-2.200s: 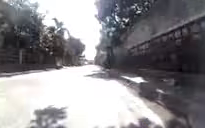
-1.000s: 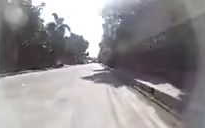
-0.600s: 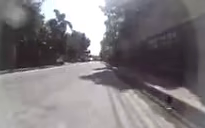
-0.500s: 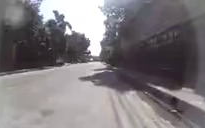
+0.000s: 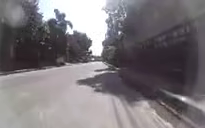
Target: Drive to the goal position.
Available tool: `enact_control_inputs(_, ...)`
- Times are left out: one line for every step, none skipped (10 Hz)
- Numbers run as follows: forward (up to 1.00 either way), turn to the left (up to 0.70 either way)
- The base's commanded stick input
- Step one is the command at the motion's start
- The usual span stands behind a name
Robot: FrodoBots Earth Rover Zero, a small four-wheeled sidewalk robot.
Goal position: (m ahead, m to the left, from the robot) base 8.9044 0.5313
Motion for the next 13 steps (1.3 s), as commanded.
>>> enact_control_inputs(1.0, 0.0)
enact_control_inputs(1.0, 0.0)
enact_control_inputs(1.0, 0.0)
enact_control_inputs(1.0, 0.0)
enact_control_inputs(1.0, 0.0)
enact_control_inputs(1.0, 0.0)
enact_control_inputs(1.0, 0.0)
enact_control_inputs(1.0, 0.0)
enact_control_inputs(1.0, 0.0)
enact_control_inputs(1.0, 0.0)
enact_control_inputs(1.0, 0.0)
enact_control_inputs(1.0, 0.0)
enact_control_inputs(1.0, 0.0)
